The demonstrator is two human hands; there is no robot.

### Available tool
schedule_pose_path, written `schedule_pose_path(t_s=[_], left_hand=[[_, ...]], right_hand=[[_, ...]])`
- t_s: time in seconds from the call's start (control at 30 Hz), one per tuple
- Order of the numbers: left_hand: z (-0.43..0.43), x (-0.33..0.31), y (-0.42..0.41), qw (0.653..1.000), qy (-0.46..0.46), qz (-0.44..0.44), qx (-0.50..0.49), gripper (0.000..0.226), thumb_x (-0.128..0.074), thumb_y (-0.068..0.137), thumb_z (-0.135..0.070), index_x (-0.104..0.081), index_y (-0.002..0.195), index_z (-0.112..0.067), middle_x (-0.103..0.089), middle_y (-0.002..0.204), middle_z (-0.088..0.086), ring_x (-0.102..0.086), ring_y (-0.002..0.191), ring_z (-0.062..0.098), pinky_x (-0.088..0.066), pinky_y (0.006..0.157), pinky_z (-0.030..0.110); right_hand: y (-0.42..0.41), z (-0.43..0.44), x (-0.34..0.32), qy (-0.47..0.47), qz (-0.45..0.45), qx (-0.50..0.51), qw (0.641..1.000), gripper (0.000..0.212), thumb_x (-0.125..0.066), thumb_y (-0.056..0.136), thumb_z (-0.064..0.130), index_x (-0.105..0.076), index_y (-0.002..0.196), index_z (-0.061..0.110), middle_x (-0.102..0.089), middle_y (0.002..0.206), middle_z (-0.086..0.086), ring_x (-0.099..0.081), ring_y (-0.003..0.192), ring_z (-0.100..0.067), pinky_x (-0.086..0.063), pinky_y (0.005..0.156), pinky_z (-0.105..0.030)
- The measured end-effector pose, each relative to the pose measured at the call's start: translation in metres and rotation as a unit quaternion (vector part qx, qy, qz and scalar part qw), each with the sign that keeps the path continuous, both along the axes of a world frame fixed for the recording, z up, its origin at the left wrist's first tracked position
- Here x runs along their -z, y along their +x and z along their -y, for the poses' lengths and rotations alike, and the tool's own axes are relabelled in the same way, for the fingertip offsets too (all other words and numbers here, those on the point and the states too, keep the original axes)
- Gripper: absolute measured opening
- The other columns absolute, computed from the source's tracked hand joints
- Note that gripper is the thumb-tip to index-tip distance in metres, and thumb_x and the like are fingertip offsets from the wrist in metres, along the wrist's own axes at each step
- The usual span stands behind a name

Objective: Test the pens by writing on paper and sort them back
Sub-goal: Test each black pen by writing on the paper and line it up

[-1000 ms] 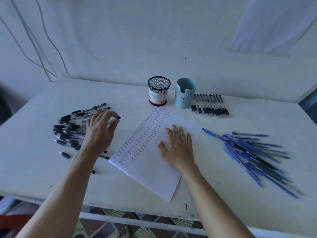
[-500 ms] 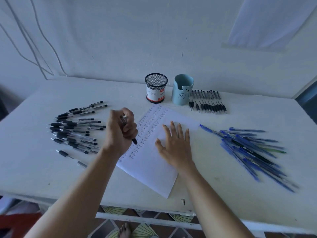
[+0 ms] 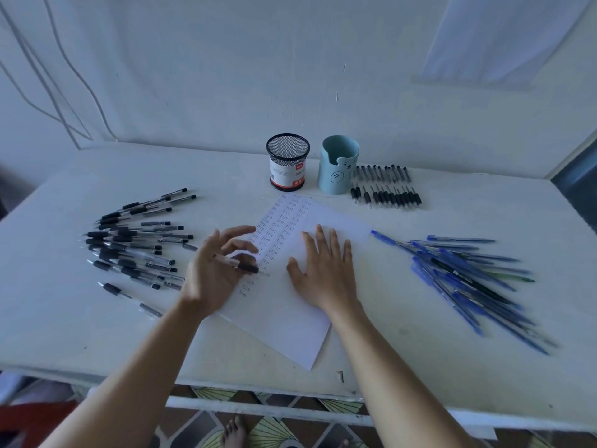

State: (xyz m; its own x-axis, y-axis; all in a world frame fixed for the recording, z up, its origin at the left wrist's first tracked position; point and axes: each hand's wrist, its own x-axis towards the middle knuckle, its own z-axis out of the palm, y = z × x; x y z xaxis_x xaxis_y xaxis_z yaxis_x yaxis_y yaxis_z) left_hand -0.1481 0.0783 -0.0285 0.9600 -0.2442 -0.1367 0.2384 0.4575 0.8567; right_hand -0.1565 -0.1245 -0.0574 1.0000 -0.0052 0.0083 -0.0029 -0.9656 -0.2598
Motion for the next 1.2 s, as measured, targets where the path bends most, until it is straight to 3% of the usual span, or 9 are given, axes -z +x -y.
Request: schedule_pose_path(t_s=[0.07,0.13,0.2,0.27,0.4,0.53,0.6,0.7,1.2], left_hand=[[0.002,0.002,0.001,0.999,0.037,-0.022,-0.018,0.061,-0.033,0.101,-0.044,-0.074,0.089,-0.001,-0.065,0.078,0.019,-0.063,0.061,0.03,-0.053,0.058,0.031],[0.003,0.003,0.002,0.996,0.07,-0.028,-0.042,0.051,-0.057,0.091,-0.046,-0.074,0.072,-0.001,-0.069,0.077,0.024,-0.07,0.067,0.032,-0.059,0.063,0.031],[0.0,0.004,0.001,0.991,0.131,0.015,-0.039,0.04,-0.085,0.069,-0.044,-0.074,0.071,-0.006,-0.072,0.08,0.019,-0.072,0.073,0.029,-0.06,0.07,0.029],[-0.003,0.005,0.0,0.967,0.241,0.076,-0.041,0.032,-0.093,0.066,-0.026,-0.069,0.074,-0.005,-0.071,0.078,0.014,-0.069,0.07,0.027,-0.059,0.066,0.03],[-0.008,0.005,0.0,0.932,0.341,0.104,-0.068,0.025,-0.081,0.075,-0.002,-0.059,0.064,-0.009,-0.067,0.062,0.016,-0.055,0.045,0.025,-0.046,0.044,0.03],[-0.009,0.006,-0.007,0.909,0.391,0.086,-0.119,0.024,-0.058,0.053,-0.005,-0.036,0.047,-0.014,-0.04,0.04,0.003,-0.04,0.04,0.017,-0.032,0.045,0.025],[-0.01,0.008,-0.006,0.888,0.431,0.101,-0.125,0.022,-0.054,0.05,-0.008,-0.032,0.049,-0.01,-0.036,0.041,0.002,-0.039,0.042,0.016,-0.032,0.046,0.028],[-0.012,0.012,-0.003,0.866,0.47,0.128,-0.113,0.024,-0.054,0.05,-0.011,-0.03,0.055,-0.007,-0.032,0.045,0.001,-0.036,0.046,0.016,-0.032,0.048,0.031],[-0.01,0.01,-0.005,0.831,0.522,0.17,-0.089,0.024,-0.05,0.052,-0.012,-0.026,0.054,-0.011,-0.025,0.048,-0.005,-0.025,0.048,0.013,-0.018,0.041,0.025]], right_hand=[[0.0,0.0,0.0,0.002,-0.004,0.001,1.0,0.066,-0.034,0.099,0.051,-0.019,0.156,0.023,-0.005,0.167,-0.005,0.001,0.153,-0.028,0.006,0.122,-0.051],[0.001,0.0,0.0,0.003,-0.004,0.001,1.0,0.066,-0.034,0.099,0.051,-0.019,0.157,0.023,-0.005,0.167,-0.005,0.001,0.153,-0.028,0.006,0.122,-0.051],[0.001,0.0,0.0,0.003,-0.003,0.001,1.0,0.066,-0.034,0.099,0.052,-0.019,0.156,0.023,-0.006,0.167,-0.005,0.001,0.153,-0.028,0.006,0.122,-0.051],[0.0,0.0,0.0,0.006,-0.002,0.002,1.0,0.066,-0.035,0.098,0.051,-0.02,0.156,0.023,-0.006,0.167,-0.005,0.001,0.153,-0.028,0.006,0.121,-0.051],[0.001,0.0,0.002,0.007,-0.004,0.003,1.0,0.067,-0.035,0.098,0.052,-0.02,0.156,0.023,-0.007,0.167,-0.005,0.001,0.153,-0.028,0.006,0.121,-0.05],[0.001,-0.001,0.003,-0.004,0.001,0.003,1.0,0.077,-0.015,0.088,0.058,-0.022,0.156,0.023,-0.009,0.167,-0.005,-0.002,0.153,-0.029,0.003,0.122,-0.051],[0.001,-0.001,0.003,-0.005,0.004,0.003,1.0,0.085,-0.006,0.081,0.06,-0.022,0.156,0.023,-0.01,0.166,-0.005,-0.003,0.153,-0.029,0.003,0.122,-0.051],[0.002,0.0,0.003,-0.007,0.001,0.005,1.0,0.08,-0.012,0.085,0.058,-0.022,0.156,0.023,-0.009,0.167,-0.005,-0.002,0.153,-0.029,0.003,0.122,-0.051],[0.002,0.001,0.002,-0.007,-0.011,0.001,1.0,0.069,-0.028,0.096,0.055,-0.018,0.157,0.024,-0.004,0.167,-0.005,0.001,0.153,-0.028,0.005,0.122,-0.051]])
